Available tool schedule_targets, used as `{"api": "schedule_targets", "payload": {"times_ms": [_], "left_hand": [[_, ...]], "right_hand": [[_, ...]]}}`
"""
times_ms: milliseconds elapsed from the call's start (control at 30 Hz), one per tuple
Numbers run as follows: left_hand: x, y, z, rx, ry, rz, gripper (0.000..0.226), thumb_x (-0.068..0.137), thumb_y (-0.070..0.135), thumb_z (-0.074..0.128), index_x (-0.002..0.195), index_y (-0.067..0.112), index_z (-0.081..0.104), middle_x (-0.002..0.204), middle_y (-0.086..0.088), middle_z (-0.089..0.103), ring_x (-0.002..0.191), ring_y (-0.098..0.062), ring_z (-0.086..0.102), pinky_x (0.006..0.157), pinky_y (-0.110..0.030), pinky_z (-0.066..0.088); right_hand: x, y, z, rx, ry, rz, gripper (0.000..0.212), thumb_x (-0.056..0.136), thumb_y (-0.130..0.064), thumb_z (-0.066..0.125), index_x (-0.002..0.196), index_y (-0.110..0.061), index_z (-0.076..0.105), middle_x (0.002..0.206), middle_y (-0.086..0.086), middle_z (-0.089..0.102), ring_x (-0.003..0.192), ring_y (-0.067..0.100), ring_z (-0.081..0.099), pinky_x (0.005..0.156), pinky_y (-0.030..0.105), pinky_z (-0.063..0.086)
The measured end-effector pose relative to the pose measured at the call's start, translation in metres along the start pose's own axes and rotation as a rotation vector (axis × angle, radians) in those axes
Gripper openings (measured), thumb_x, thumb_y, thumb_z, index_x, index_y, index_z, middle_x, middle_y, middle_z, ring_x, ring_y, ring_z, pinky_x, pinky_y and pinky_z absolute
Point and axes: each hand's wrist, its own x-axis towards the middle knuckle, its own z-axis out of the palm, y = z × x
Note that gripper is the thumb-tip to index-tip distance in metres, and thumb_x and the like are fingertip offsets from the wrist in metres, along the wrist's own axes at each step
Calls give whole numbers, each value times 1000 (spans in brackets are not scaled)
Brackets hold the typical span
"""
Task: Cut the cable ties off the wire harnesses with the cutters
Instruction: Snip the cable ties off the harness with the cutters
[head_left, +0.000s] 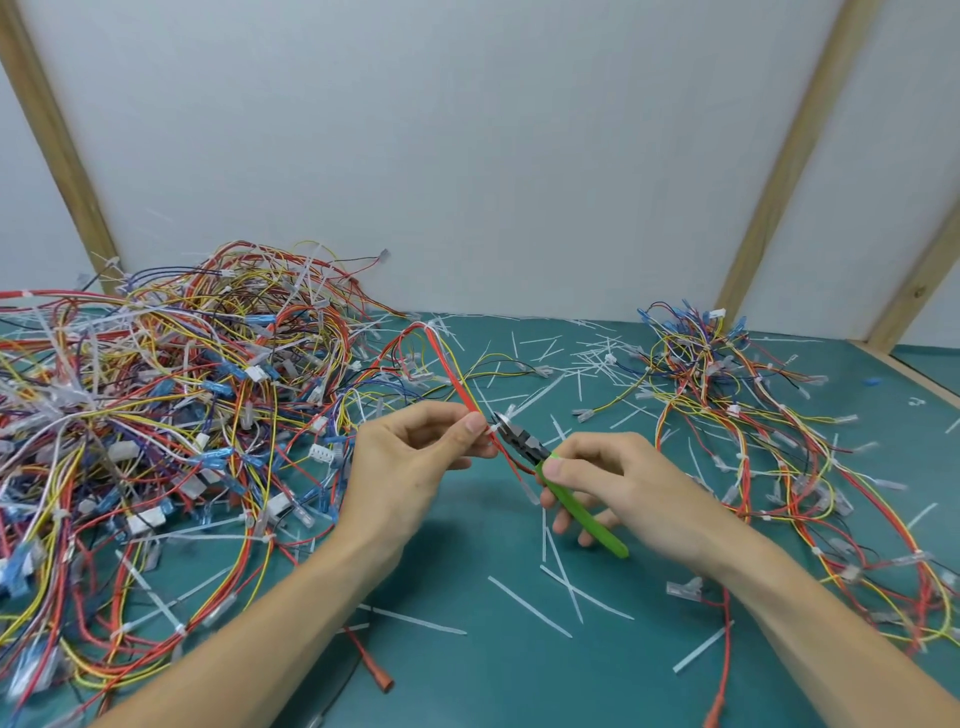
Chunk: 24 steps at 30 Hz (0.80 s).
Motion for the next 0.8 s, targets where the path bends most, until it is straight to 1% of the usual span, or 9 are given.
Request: {"api": "schedule_targets", "payload": {"times_ms": [200, 333, 533, 600, 667, 733, 800], "left_hand": [[-1, 0, 1, -7, -13, -15, 29, 76, 27, 76, 90, 2, 73, 78, -14, 77, 75, -24, 77, 69, -26, 59], [0, -1, 1, -29, -18, -21, 30, 76, 23, 77, 91, -2, 73, 78, -16, 77, 75, -24, 77, 67, -24, 59], [-2, -2, 4, -20, -41, -10, 34, 70, 21, 81, 92, -2, 70, 84, -17, 77, 78, -26, 76, 70, -26, 60], [-2, -2, 4, -21, -42, -16, 34, 68, 21, 81, 91, -1, 70, 85, -17, 77, 78, -26, 76, 69, -26, 60], [-1, -2, 3, -25, -38, -27, 32, 67, 21, 81, 90, 1, 70, 84, -17, 77, 78, -26, 77, 68, -25, 60], [-1, -2, 3, -31, -37, -38, 30, 67, 20, 81, 89, 3, 70, 85, -16, 77, 78, -26, 77, 67, -24, 59], [-1, -3, 3, -30, -43, -45, 31, 68, 20, 81, 90, 1, 70, 85, -16, 77, 79, -28, 77, 67, -24, 59]], "right_hand": [[-1, 0, 0, -11, 21, -10, 23, 100, -27, 64, 91, -7, 68, 87, 8, 75, 69, 24, 71, 59, 42, 56], [-1, 3, 1, -34, 30, -22, 24, 101, -29, 65, 87, -9, 67, 84, 6, 74, 66, 26, 69, 56, 41, 55], [-1, 5, 3, -118, 97, -86, 39, 99, -47, 64, 78, -13, 65, 75, 4, 74, 55, 24, 66, 48, 37, 55], [-3, 5, 5, -138, 119, -96, 42, 98, -52, 63, 76, -16, 65, 72, 3, 74, 53, 23, 65, 48, 39, 55], [-3, 4, 8, -159, 141, -103, 45, 96, -56, 62, 75, -17, 63, 71, 2, 73, 54, 28, 66, 48, 42, 56], [-3, 4, 10, -178, 161, -109, 45, 96, -56, 62, 74, -16, 62, 71, 3, 72, 56, 33, 67, 48, 46, 56], [-3, 4, 11, -193, 174, -110, 45, 97, -54, 62, 74, -16, 62, 71, 4, 72, 56, 34, 67, 48, 47, 56]]}}
